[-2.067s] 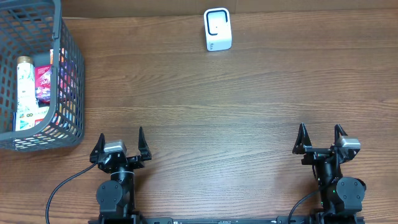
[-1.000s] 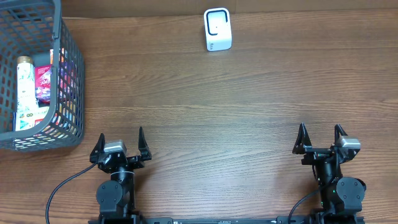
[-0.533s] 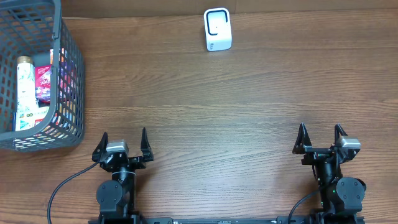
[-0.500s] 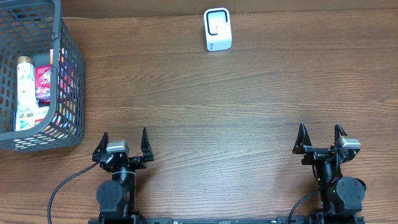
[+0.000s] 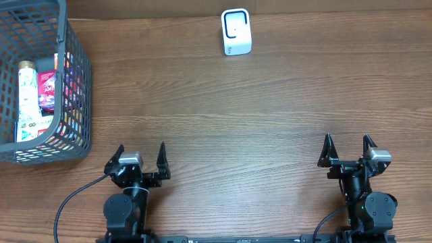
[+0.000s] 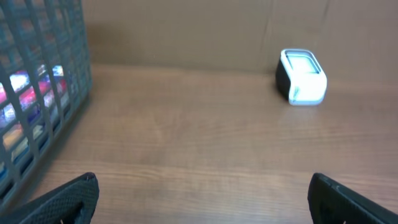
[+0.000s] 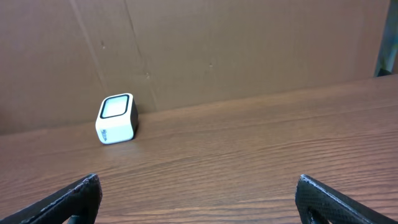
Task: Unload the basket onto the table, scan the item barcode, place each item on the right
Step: 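Reach the left gripper into the basket toward the red-purple snack bag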
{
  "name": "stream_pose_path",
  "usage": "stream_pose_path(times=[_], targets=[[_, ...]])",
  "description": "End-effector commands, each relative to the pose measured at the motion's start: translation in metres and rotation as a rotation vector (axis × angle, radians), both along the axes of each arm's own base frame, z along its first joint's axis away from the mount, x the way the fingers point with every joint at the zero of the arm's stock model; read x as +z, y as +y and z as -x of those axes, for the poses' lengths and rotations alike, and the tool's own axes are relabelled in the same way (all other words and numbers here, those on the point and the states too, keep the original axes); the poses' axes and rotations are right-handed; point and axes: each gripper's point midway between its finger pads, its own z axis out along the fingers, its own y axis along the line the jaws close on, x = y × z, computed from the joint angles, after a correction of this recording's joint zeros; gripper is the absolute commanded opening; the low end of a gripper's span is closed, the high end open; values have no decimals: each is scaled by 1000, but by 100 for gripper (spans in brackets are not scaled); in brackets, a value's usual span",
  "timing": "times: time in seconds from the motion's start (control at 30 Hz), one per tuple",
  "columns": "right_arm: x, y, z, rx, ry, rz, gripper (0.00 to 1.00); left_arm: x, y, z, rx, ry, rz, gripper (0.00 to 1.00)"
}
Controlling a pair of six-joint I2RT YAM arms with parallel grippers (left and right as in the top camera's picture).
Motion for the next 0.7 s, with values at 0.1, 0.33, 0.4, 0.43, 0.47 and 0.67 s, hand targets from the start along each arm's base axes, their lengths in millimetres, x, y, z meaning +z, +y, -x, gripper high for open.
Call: stream_pose_path(times=[0.1, 0.33, 0.4, 0.43, 0.47, 0.67], targets=[[-2, 1, 0, 2, -3, 3, 100, 69, -3, 7, -18, -69, -1, 100], [-2, 1, 0, 2, -3, 3, 100, 111, -4, -3, -19, 110, 5, 100], [-2, 1, 0, 2, -3, 3, 100, 122, -4, -10, -20, 184, 7, 100], [-2, 1, 0, 2, -3, 3, 100, 129, -3, -14, -19, 217, 8, 100], [-2, 1, 0, 2, -3, 3, 100, 140, -3, -19, -18, 249, 9, 100], [-2, 1, 0, 2, -2, 3, 100, 197, -7, -43, -48, 393, -1, 100]])
